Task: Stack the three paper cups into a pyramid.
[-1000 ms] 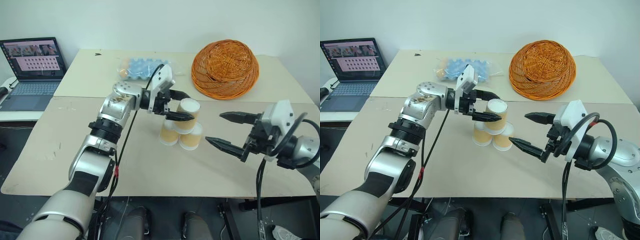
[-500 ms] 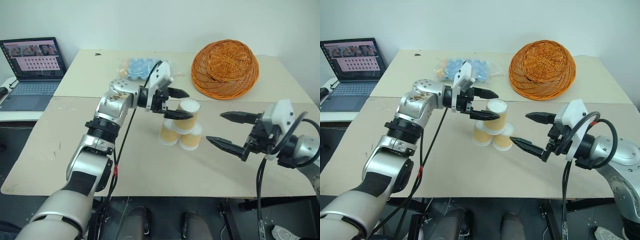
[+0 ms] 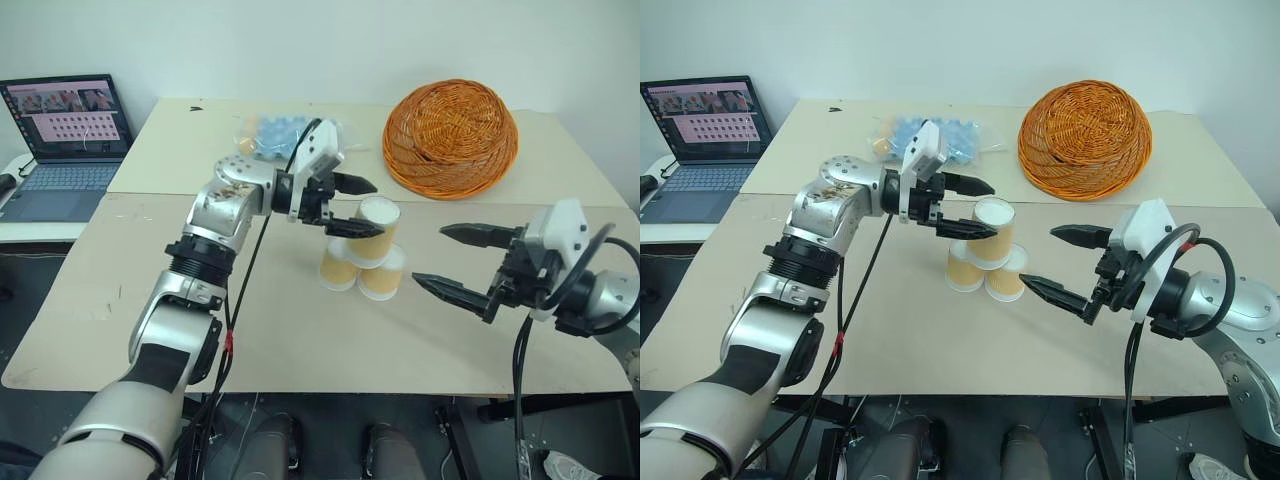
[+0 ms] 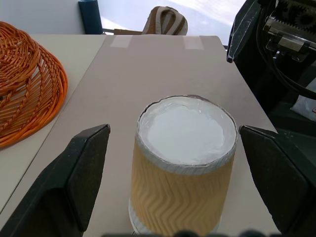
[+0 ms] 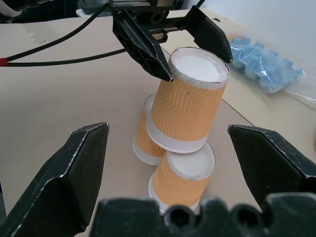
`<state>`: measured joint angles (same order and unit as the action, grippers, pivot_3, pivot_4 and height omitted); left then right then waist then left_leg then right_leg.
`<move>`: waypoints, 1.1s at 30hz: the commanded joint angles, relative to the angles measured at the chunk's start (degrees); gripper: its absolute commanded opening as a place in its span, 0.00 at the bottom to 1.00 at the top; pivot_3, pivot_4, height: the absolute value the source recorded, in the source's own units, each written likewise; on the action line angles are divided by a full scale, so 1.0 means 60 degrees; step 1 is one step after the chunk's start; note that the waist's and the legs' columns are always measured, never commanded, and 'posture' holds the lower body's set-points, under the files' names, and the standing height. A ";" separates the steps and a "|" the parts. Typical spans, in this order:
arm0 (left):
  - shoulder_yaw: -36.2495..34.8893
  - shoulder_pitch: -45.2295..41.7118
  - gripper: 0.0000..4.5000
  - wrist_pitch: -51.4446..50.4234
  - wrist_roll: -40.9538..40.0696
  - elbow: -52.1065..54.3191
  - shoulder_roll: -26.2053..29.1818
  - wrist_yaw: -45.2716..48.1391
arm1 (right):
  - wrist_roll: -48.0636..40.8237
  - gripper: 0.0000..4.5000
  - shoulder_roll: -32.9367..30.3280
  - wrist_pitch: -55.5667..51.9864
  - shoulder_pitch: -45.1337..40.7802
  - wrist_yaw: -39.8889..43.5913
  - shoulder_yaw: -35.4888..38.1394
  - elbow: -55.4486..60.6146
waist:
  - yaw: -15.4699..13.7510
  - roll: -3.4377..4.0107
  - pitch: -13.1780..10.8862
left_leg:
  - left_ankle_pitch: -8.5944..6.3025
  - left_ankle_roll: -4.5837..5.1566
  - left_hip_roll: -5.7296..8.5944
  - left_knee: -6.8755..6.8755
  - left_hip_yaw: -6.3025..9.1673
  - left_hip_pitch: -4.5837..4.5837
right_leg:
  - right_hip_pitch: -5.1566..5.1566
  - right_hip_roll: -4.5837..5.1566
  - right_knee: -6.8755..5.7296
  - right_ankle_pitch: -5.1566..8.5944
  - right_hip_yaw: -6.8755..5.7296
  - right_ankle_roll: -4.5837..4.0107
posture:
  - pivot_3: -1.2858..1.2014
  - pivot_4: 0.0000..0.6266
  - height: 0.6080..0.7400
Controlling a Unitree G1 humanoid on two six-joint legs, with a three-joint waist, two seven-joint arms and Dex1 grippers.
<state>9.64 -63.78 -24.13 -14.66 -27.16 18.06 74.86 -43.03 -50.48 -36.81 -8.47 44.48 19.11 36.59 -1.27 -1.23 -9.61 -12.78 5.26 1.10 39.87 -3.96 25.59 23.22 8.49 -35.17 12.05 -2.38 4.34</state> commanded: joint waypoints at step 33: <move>-0.6949 0.7350 0.99 -0.0882 0.0459 0.6385 -0.0540 -1.2440 | 0.5121 1.00 0.2677 0.1372 -0.1470 -0.6205 0.0229 -0.5701 | 0.0101 -0.0008 0.0017 | 0.0087 -0.0154 -0.0002 -0.0034 -0.0005 -0.0034 | 0.0005 -0.0003 -0.0029 -0.0016 0.0018 -0.0012 | 0.52 0.24 0.90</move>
<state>-30.12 -20.60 -33.79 -13.18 11.75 15.06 2.95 -13.24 -36.65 -32.86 -16.19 11.10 19.03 2.89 -0.67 -1.28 -9.51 -12.27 4.31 1.04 39.66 -4.00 25.26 23.17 8.45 -35.32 11.93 -2.28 4.23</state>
